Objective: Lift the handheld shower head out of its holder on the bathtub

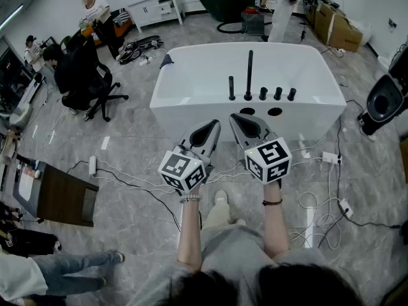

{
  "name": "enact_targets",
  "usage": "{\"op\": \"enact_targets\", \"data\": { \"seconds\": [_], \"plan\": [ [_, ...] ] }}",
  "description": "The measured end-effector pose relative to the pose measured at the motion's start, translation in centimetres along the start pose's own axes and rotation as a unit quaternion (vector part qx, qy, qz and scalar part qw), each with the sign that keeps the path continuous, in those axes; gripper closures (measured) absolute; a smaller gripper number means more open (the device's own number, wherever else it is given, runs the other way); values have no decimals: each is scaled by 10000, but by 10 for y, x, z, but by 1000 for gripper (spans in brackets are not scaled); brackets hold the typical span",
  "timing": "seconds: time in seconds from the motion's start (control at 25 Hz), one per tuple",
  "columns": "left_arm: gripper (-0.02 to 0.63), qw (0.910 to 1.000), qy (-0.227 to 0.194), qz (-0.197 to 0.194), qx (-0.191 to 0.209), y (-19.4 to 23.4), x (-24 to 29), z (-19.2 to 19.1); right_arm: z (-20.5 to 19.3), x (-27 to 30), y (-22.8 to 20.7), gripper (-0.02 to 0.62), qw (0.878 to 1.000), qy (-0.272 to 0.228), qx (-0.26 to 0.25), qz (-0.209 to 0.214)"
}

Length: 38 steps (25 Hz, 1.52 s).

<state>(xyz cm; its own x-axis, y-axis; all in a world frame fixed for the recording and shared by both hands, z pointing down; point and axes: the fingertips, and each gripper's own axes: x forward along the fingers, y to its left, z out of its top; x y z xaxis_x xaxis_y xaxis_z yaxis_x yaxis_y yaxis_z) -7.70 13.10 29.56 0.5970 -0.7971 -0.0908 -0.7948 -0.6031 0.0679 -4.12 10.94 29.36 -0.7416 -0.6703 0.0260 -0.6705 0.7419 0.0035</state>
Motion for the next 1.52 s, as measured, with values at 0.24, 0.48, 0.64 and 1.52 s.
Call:
{"op": "enact_targets", "data": {
  "seconds": [0.24, 0.48, 0.64, 1.52],
  "plan": [
    [601, 10000, 66, -14, 21, -1, 8, -4, -3, 1, -4, 595, 10000, 6, -9, 12],
    [601, 9999, 142, -47, 17, -2, 17, -4, -2, -1, -16, 595, 10000, 23, 37, -35],
    [601, 9997, 194, -139, 20, 1, 29, -6, -9, 5, -20, 595, 9996, 159, 182, 127],
    [601, 9973, 537, -374, -330, 125, 139, -52, -55, 128, -123, 594, 9956, 627, 680, 173]
  ]
}}
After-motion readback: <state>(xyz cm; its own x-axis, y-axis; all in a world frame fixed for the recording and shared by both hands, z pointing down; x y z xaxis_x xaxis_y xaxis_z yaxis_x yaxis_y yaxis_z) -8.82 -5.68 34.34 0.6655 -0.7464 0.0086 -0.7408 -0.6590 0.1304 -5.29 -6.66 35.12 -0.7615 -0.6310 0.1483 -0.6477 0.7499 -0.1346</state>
